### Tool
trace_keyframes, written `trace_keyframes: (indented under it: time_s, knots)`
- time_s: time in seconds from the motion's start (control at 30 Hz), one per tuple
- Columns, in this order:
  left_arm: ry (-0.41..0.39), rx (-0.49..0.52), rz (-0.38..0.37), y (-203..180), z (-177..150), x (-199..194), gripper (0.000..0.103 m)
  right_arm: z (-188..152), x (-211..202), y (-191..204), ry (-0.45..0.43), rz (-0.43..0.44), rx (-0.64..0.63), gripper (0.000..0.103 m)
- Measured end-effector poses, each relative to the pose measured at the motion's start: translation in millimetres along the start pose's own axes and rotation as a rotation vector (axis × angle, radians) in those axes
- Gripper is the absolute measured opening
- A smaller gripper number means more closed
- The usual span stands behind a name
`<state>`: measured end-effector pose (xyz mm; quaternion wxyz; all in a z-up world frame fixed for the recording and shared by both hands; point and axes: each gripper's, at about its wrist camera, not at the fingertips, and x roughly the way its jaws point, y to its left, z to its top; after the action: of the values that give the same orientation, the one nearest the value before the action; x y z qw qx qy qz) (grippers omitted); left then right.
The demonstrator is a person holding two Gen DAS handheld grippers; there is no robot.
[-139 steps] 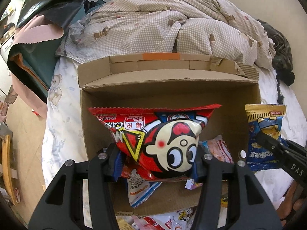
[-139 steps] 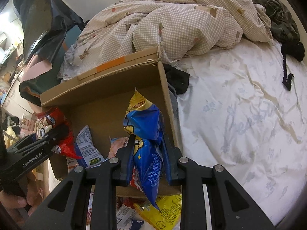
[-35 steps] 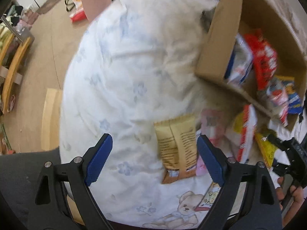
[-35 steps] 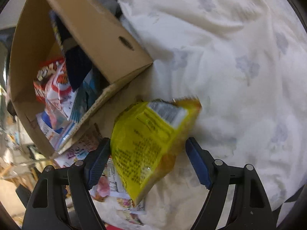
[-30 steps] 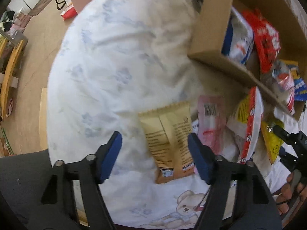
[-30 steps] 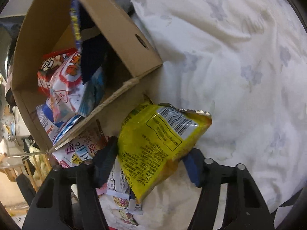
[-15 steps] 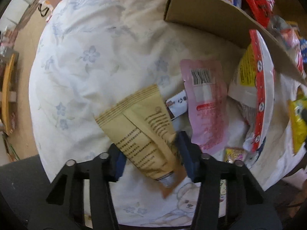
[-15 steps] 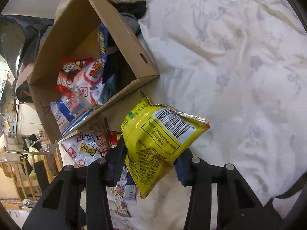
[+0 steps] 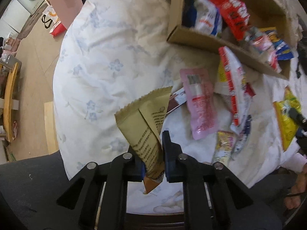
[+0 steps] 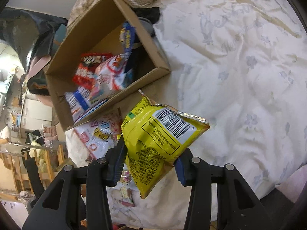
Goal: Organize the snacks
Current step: 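Carry tan and yellow bags over the box and open both tools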
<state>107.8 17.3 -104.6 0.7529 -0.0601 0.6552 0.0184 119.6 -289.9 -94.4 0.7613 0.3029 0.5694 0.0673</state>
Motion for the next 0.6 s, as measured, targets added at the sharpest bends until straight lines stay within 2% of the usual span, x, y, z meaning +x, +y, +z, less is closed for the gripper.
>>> trace_keyframes:
  time_s: [0.1,0.27,0.3,0.6]
  knots:
    - [-0.044,0.011,-0.036,0,2,-25,0.011,-8,-9,8,-0.021,0.023,-0.026,0.046]
    - [-0.151,0.029,-0.072,-11,29,-72,0.011,-11,-26,31,-0.067,0.069,-0.097,0.046]
    - [-0.159,0.029,-0.082,-7,44,-72,0.011,-10,-28,36,-0.072,0.074,-0.112,0.046]
    - [-0.261,0.073,-0.089,-21,101,-108,0.011,25,-40,67,-0.12,0.11,-0.153,0.046]
